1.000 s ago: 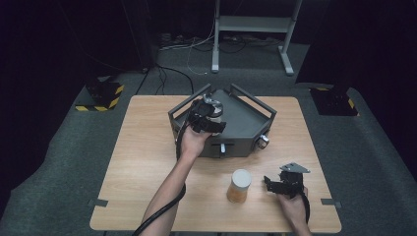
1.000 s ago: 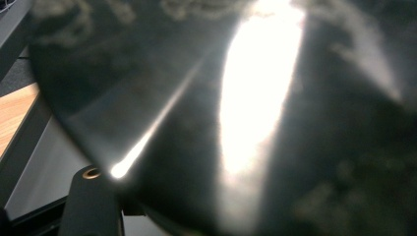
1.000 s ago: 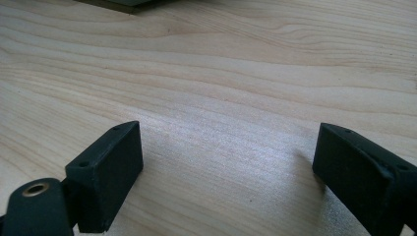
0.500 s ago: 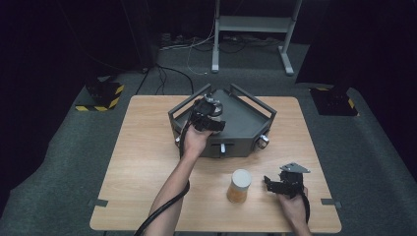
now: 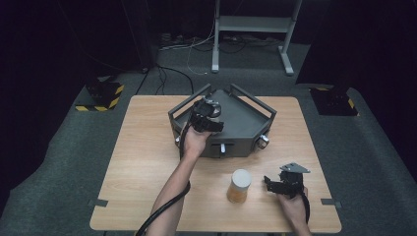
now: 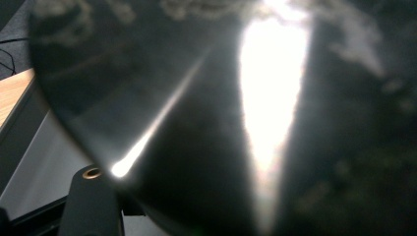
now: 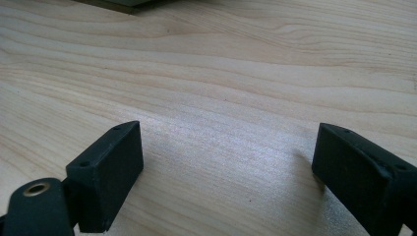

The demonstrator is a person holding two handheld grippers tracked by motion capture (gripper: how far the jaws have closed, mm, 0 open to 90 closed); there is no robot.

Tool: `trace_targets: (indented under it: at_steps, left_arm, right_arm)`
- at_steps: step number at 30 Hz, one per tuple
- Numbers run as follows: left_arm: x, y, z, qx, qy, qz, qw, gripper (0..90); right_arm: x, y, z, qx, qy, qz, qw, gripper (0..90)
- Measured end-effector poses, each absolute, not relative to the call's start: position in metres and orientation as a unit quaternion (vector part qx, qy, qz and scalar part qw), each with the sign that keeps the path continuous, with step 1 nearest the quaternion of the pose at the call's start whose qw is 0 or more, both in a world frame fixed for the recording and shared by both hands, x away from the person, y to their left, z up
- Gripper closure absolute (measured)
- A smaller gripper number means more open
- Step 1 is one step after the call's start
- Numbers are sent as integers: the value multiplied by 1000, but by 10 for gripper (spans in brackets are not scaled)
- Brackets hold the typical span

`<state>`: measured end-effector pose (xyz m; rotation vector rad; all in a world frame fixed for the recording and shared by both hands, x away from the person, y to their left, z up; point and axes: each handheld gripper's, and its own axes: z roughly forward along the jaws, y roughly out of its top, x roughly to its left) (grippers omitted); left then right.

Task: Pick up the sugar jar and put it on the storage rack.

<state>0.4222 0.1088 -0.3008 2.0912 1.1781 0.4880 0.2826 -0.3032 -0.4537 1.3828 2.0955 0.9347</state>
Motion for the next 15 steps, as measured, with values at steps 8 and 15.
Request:
trace_targets:
  at_steps: [8, 15]
  left_arm:
    - [419, 108, -303, 804, 447, 196, 339, 316]
    - [417, 109, -306, 804, 445, 198, 341, 315]
  right_arm:
    - [283, -303, -454, 502, 761, 339, 230, 116]
    - [283, -303, -454, 502, 762, 339, 230, 116]
